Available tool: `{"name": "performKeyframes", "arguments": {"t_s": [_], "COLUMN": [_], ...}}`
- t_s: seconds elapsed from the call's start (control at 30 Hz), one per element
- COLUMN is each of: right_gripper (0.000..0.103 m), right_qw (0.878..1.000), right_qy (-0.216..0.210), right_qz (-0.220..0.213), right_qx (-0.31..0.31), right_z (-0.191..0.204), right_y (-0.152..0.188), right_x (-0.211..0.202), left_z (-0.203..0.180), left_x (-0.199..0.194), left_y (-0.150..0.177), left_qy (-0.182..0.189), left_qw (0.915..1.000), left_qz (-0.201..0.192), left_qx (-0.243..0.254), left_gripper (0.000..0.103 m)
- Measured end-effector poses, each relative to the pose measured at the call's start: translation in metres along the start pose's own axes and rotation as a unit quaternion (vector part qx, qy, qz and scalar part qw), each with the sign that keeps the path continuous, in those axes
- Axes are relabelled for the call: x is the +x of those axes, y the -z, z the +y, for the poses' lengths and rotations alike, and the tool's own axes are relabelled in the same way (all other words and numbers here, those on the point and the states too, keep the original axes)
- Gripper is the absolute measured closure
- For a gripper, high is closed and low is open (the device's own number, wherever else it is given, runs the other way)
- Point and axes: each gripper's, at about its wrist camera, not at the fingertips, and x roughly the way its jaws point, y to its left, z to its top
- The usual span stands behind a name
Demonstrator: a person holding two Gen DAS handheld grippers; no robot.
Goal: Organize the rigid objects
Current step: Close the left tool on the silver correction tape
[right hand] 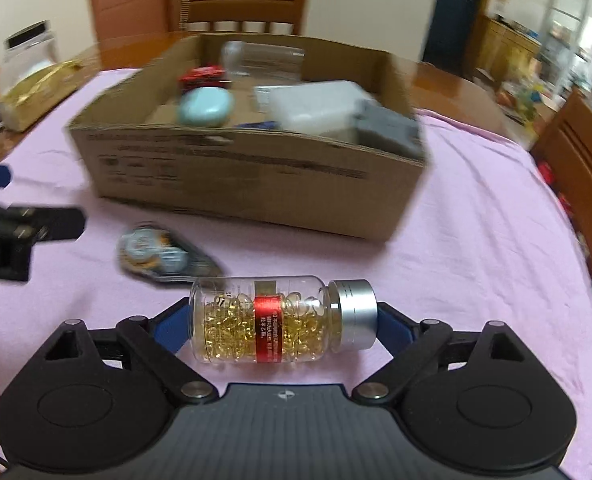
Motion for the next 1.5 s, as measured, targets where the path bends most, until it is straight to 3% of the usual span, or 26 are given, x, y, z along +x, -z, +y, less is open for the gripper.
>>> {"name": "performKeyframes", "arguments": {"t_s": [0.13, 0.23, 0.53, 1.23, 1.5], "right_gripper": [0.007, 0.0, 0.0, 0.0, 0.0], "right_qw": [0.999, 1.0, 0.999, 0.999, 0.999], "right_qy": [0.024, 0.004, -0.025, -0.039, -0.041], "right_qz": [0.004, 0.011, 0.025, 0.003, 0.002], "right_qx": [0.02, 0.019, -0.025, -0.02, -0.023], "right_z": [-0.026, -0.039, -0.045, -0.049, -0.049], "right_y": [0.0, 0.005, 0.028, 0.036, 0.035], "right_x": [0.003, 0.005, 0.008, 0.006, 0.007], "left_z": [-0.018, -0.032, -0.053, -0.053, -0.059], "left_x": [0.011, 0.019, 0.045, 0.058, 0.054], "left_y": [-0.002, -0.001, -0.003, 0.002, 0.001], "left_qy": [0.015, 0.024, 0.049, 0.023, 0.028], "left_qw": [0.9998, 0.9993, 0.9978, 0.9986, 0.9987], "left_qz": [0.012, 0.02, 0.043, 0.045, 0.042], "left_qx": [0.009, 0.022, 0.012, -0.014, -0.01], "left_gripper": [0.001, 0.001, 0.001, 0.001, 0.013]}}
